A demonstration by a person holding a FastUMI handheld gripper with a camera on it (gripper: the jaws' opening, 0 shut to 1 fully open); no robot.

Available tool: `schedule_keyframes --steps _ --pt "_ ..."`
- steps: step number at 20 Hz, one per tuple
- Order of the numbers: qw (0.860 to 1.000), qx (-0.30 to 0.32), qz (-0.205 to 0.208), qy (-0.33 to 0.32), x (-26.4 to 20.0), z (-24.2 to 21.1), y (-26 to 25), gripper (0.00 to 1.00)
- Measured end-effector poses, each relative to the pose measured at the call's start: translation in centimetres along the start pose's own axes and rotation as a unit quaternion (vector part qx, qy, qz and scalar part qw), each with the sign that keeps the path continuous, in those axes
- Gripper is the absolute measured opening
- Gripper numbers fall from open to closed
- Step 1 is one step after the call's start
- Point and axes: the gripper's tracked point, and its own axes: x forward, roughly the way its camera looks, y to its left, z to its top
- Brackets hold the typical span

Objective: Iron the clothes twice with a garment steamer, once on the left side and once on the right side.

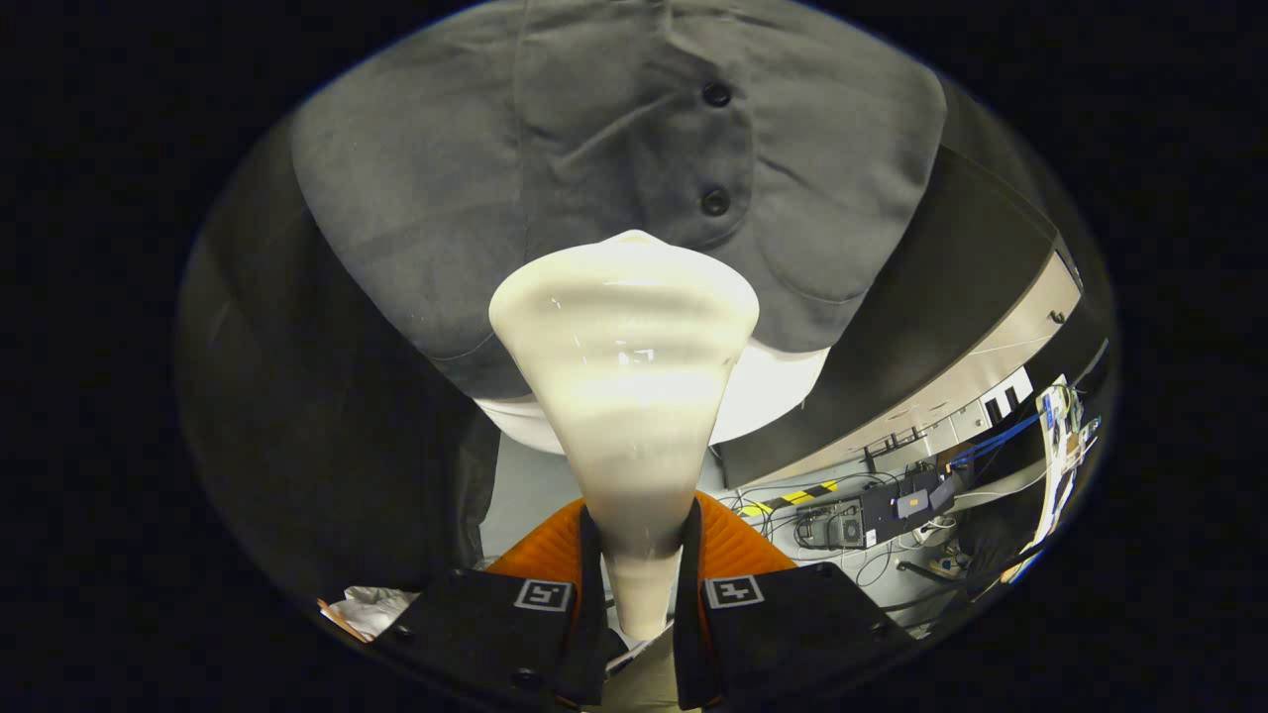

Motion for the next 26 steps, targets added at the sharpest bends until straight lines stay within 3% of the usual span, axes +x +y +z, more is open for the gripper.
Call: schedule_keyframes --steps 6,12,19,26 --pt "0.997 -0.011 0.031 -0.067 -6.4 4.6 -2.8 0.35" --pt "0.986 -0.048 0.072 -0.144 -14.0 9.3 -6.2 0.35" --pt "0.962 -0.089 0.106 -0.237 -24.5 16.8 -8.0 0.35" --pt "0.931 -0.073 0.119 -0.338 -34.7 23.2 -10.4 0.34"
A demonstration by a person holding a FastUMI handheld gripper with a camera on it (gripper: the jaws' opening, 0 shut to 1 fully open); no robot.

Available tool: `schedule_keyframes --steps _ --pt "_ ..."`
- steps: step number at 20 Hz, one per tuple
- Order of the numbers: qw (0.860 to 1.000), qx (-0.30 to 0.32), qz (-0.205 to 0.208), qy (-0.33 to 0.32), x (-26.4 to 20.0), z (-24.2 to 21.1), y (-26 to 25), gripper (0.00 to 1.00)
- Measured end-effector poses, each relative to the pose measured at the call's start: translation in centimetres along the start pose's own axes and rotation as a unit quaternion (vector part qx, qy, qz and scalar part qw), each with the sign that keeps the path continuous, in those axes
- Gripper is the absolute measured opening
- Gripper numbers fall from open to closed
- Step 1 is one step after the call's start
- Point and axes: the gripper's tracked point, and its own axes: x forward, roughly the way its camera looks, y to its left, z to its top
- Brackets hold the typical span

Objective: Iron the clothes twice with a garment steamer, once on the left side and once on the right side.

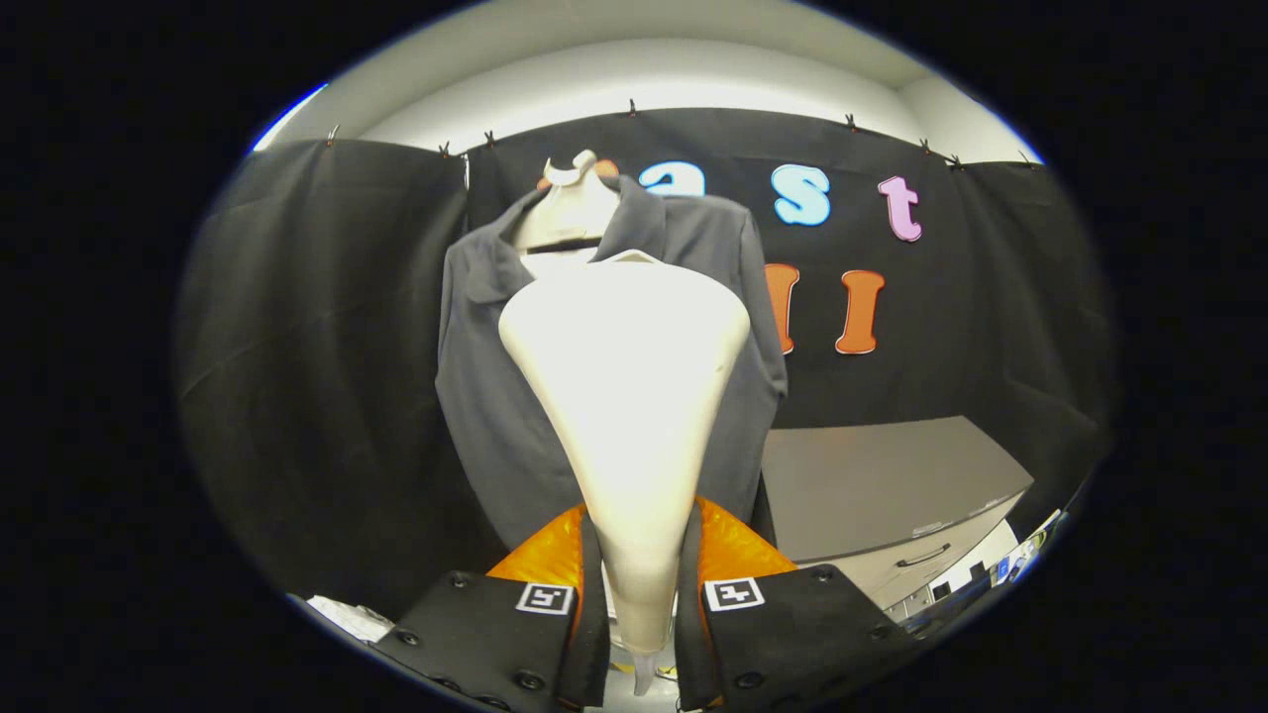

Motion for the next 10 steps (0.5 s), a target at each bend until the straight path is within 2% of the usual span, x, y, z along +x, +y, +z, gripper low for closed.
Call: schedule_keyframes --steps 3,10 --pt "0.999 -0.004 -0.016 -0.034 -2.4 2.3 -1.2 0.34" --pt "0.998 0.007 -0.031 -0.062 -6.9 2.2 -2.6 0.34"
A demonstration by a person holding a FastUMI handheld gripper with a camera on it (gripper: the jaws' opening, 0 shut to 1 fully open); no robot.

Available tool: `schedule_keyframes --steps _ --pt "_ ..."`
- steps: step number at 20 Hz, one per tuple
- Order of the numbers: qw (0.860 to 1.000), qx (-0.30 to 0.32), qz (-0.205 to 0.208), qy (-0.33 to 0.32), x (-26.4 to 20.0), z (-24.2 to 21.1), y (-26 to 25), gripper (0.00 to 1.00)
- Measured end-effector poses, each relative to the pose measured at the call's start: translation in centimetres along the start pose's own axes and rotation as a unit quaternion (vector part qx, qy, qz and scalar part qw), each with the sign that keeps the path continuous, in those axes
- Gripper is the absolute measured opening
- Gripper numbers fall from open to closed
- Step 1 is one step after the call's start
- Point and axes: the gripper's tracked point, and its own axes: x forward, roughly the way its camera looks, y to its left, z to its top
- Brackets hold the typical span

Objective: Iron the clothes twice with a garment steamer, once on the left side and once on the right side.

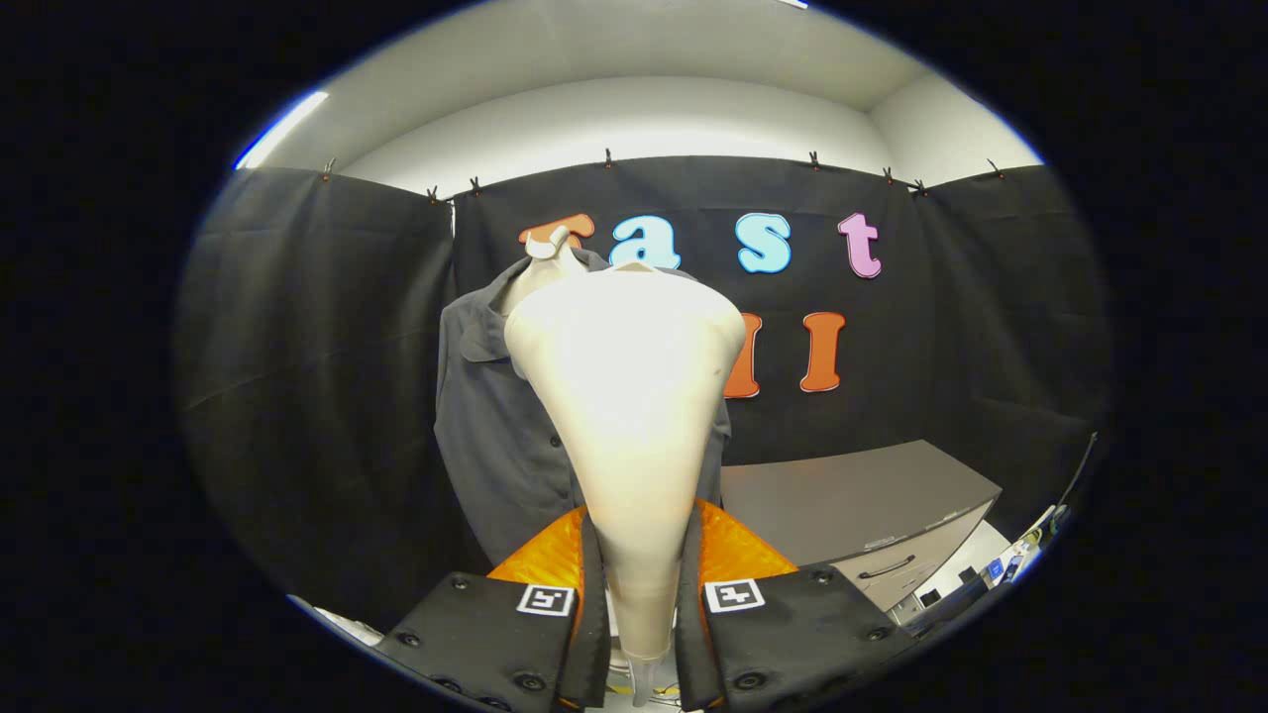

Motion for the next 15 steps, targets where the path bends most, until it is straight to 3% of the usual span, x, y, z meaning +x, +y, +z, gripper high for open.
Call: schedule_keyframes --steps 15 --pt "1.000 0.015 -0.022 0.004 -0.5 -0.5 -3.1 0.34"
